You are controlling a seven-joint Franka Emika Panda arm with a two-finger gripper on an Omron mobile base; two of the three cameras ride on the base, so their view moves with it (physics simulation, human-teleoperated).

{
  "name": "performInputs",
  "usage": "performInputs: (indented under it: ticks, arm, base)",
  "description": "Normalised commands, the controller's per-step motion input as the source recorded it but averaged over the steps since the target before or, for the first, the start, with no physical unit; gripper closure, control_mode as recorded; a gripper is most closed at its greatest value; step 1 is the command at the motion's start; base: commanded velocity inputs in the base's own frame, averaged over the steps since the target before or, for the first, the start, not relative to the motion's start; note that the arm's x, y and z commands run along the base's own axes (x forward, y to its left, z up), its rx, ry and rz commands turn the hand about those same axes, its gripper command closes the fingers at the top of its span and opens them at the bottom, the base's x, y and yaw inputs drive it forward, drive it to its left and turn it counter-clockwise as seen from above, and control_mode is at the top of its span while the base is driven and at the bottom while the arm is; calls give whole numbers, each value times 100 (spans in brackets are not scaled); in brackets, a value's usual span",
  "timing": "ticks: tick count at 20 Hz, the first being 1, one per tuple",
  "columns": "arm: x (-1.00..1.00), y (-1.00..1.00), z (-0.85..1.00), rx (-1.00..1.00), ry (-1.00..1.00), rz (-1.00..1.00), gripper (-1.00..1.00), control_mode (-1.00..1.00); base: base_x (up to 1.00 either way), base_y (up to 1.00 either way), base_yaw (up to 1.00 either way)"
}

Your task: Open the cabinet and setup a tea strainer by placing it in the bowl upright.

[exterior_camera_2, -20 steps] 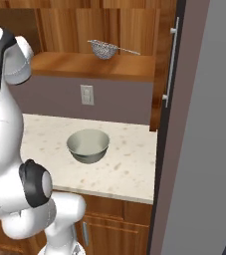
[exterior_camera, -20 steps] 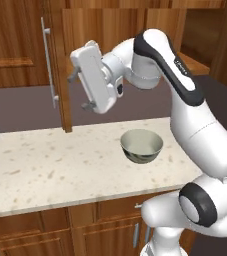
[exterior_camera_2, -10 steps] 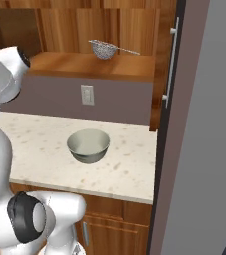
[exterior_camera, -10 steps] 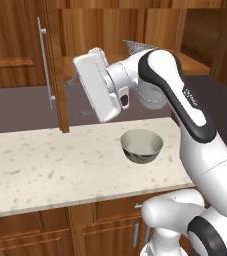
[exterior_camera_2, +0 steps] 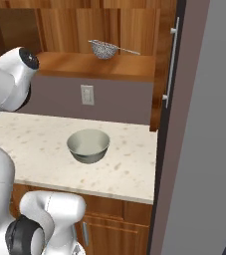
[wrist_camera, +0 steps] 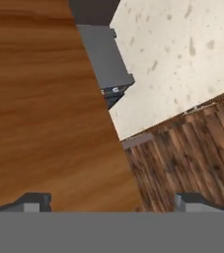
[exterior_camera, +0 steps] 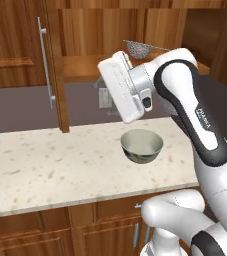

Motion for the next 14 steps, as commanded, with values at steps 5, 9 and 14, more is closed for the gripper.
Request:
performInputs:
  ticks: [5, 9, 14]
  arm:
    - [42, -96, -8, -30, 0, -19, -100, -100]
    - [22, -78, -40, -36, -1, -17, -100, -100]
    - [11, -51, -54, -55, -15, -9, -100, -100]
  base:
    - [0, 0, 0]
    - [0, 0, 0]
    - [0, 0, 0]
